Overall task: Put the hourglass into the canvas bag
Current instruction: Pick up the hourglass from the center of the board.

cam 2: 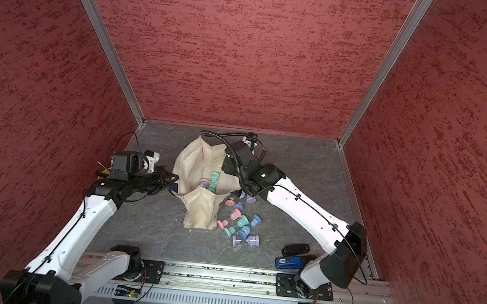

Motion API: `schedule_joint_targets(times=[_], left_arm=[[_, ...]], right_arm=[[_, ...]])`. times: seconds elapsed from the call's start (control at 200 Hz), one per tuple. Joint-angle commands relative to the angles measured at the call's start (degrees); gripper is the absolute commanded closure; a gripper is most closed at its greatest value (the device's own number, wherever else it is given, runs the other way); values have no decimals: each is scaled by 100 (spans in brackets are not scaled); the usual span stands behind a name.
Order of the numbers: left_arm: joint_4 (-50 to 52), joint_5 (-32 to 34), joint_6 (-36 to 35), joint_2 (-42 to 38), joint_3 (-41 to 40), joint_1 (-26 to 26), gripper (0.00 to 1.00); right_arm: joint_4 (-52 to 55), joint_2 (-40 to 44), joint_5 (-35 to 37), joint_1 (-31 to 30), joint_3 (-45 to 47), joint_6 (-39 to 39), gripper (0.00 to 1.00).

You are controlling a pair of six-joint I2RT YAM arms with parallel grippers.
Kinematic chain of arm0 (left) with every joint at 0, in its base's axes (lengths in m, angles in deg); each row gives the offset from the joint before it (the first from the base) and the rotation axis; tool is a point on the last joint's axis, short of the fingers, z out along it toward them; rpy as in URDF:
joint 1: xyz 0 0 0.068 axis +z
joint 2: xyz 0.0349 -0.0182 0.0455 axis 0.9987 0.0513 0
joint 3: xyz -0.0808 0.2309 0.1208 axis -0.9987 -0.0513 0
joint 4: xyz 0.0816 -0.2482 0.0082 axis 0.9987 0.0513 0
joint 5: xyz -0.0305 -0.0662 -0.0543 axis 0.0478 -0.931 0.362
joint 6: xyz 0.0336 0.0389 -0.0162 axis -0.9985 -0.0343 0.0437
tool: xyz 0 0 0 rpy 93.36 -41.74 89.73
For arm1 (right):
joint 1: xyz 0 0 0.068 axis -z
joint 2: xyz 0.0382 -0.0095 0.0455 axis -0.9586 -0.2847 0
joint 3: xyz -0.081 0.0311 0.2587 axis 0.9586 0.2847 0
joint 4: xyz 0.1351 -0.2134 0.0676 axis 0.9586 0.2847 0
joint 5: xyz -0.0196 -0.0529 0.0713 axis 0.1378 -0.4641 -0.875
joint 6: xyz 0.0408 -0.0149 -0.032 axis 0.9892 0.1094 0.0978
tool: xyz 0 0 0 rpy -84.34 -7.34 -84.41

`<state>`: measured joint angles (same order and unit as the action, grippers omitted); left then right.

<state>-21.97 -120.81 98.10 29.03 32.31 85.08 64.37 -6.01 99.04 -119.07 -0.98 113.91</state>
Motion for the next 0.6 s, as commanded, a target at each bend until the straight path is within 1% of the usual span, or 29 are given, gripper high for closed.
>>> schedule_joint_targets(times=[0.0, 0.04, 0.095, 0.21, 0.361, 0.541, 0.596], left_arm=[[-108, -108, -62, -19, -53, 14, 100], [-91, -96, -73, 0, -38, 13, 100], [-103, -71, -70, -30, -39, 25, 100], [-125, -102, -56, -45, -66, 23, 100], [-117, -114, -61, -71, -67, 22, 100], [-134, -115, -37, -60, -33, 20, 100], [-138, -125, -30, -57, -33, 19, 100]], right_arm=[[63, 445, 110, 448, 697, 117, 22], [-35, 611, -40, 648, 972, 55, 20], [-127, 741, -323, 940, 1299, -62, 19], [-96, 657, -563, 1325, 1727, -317, 19], [-306, 473, -874, 1501, 2053, -657, 19], [-512, 150, -945, 1529, 2153, -946, 21], [-582, -100, -1016, 1534, 2162, -1003, 21]])
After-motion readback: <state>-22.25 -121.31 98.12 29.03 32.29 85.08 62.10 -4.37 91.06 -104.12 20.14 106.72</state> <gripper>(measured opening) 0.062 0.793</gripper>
